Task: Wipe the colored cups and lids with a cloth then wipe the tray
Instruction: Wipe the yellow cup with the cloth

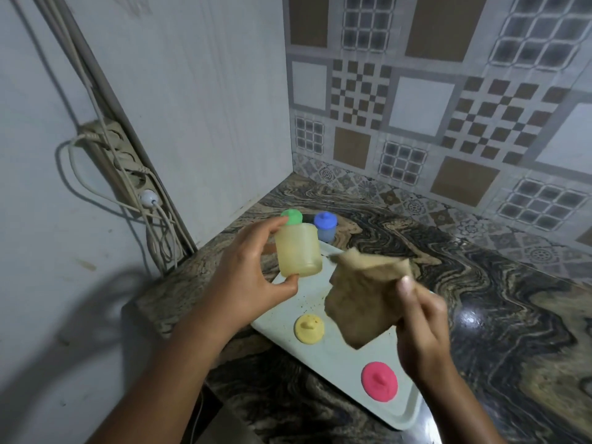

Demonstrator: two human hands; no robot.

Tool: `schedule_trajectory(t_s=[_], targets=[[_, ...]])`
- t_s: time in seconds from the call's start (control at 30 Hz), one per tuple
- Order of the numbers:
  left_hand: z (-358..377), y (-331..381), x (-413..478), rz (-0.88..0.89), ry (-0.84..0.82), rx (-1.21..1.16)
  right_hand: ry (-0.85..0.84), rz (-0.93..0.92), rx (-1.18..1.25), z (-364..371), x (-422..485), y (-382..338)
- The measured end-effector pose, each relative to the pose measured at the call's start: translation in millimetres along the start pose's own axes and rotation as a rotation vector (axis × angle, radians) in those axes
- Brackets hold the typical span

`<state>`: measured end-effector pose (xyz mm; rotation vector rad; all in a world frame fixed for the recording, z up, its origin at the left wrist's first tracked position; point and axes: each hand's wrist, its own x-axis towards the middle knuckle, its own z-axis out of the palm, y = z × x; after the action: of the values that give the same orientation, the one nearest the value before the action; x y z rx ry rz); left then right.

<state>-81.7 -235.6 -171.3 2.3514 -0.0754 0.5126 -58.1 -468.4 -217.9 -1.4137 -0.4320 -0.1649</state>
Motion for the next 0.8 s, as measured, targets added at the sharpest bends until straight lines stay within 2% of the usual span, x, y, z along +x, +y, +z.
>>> schedule_trajectory(t_s=[0.07, 0.2, 0.3, 0.37, 0.53, 0.67, 0.8], targets=[[2.5, 1.5, -2.0, -0.038, 0.026, 0.005, 0.092, 0.054, -0.003, 1.8, 12.7, -5.7], [8.9, 8.3, -3.7, 0.058, 0.025, 0.045, -0.069, 0.046, -0.131, 17.6, 27.8, -16.1], [16.1, 12.5, -6.7, 0.041, 0.037, -0.099, -0.182, 0.06, -0.16, 29.0, 31.3, -16.8], [19.8, 13.4, -9.3, 0.041, 0.061, -0.182, -0.178, 0.044, -0.203, 30.8, 33.0, -16.4], [21.7, 6.3, -12.5, 0.057, 0.153, -0.252, -0.179, 0.122, 0.05, 29.4, 34.3, -18.3], [17.0, 5.2, -9.9, 0.028, 0.154, -0.251, -0.233, -0.008, -0.159, 25.0, 28.2, -15.8], [8.1, 2.3, -5.4, 0.001, 0.138, -0.307, -0.359, -0.216, -0.346, 16.3, 18.4, -14.2]])
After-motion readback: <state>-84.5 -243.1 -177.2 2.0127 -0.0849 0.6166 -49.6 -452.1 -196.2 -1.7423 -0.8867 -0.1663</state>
